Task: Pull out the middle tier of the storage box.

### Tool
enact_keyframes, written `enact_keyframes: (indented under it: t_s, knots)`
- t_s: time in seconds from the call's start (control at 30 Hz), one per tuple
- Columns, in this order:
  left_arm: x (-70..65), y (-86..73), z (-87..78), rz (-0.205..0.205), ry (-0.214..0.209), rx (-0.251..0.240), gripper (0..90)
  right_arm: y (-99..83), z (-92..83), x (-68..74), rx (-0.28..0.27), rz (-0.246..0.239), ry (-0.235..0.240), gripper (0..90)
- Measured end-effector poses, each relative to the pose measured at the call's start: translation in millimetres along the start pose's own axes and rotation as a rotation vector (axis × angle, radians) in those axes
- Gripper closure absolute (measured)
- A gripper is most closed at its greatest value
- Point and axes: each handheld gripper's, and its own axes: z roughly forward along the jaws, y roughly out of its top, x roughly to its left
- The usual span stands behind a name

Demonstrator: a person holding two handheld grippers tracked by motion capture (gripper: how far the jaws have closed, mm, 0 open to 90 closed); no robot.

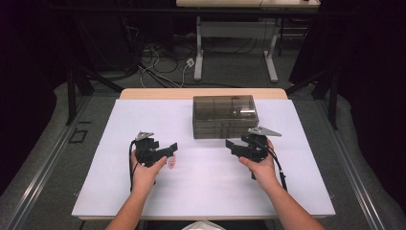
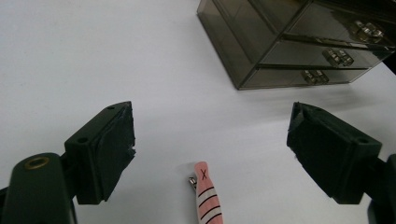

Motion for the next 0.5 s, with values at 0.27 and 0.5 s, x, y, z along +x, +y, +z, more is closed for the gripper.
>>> enact_keyframes:
  t_s: [0.27, 0.5]
  knots:
    - [1.1, 2.3, 0.0, 0.002, 0.006, -0.006, 15.6, -4.3, 12.3, 3.7, 0.000, 0.017, 0.008, 34.7]
    - [2.3, 4.5, -4.5, 0.013, 0.021, -0.013, 15.7, -1.1, 17.0, 7.0, -0.010, 0.091, 0.039, 43.2]
